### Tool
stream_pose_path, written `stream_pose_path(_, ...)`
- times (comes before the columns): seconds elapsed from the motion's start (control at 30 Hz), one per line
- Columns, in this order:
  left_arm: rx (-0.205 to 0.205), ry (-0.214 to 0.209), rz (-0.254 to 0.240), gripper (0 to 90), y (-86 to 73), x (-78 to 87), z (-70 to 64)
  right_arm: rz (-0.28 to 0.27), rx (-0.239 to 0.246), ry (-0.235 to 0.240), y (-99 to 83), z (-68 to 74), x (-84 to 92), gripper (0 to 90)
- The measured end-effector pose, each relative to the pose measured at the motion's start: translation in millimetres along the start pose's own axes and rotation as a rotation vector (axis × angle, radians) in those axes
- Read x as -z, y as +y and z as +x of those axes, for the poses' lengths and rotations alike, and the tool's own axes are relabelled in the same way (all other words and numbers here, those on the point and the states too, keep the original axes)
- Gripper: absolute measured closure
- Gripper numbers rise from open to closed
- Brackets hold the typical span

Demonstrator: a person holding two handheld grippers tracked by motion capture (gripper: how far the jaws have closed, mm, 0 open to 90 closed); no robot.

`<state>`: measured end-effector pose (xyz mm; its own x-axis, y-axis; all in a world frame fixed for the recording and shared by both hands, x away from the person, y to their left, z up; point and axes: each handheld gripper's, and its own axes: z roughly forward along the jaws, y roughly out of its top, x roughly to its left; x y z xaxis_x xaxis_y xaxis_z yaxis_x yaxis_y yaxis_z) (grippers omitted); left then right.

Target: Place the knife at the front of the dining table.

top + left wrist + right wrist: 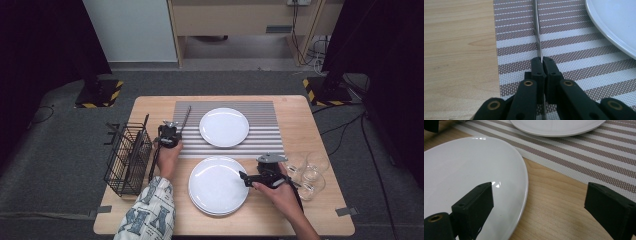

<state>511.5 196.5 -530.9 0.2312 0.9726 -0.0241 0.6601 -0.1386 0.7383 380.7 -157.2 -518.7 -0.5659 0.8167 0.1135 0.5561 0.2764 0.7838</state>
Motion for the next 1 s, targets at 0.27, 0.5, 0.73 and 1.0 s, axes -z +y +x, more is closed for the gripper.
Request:
stream_pose_path(0.27, 0.014, 0.004, -0.001, 82.2, -0.8, 0.7, 3.2, -0.002, 0.001, -0.001, 0.0, 0.6, 0.3, 8.6)
stream_pose_path(0.5, 0.019, 0.013, -0.004, 78.3, -1.7, 1.5, 4.6, -0.001, 0.003, 0.001, 0.0, 1.5, 0.5, 8.5)
stream_pose_path(0.73, -0.002, 0.013, -0.016, 70.9, -4.2, 1.9, 0.5, -0.012, 0.001, -0.001, 0.5, 0.4, 2.2, 8.6)
stream_pose_path(1.0, -0.014, 0.002, -0.016, 69.1, -6.3, 3.7, 0.6, -0.016, 0.003, 0.002, 1.1, 1.5, 3.4, 8.6)
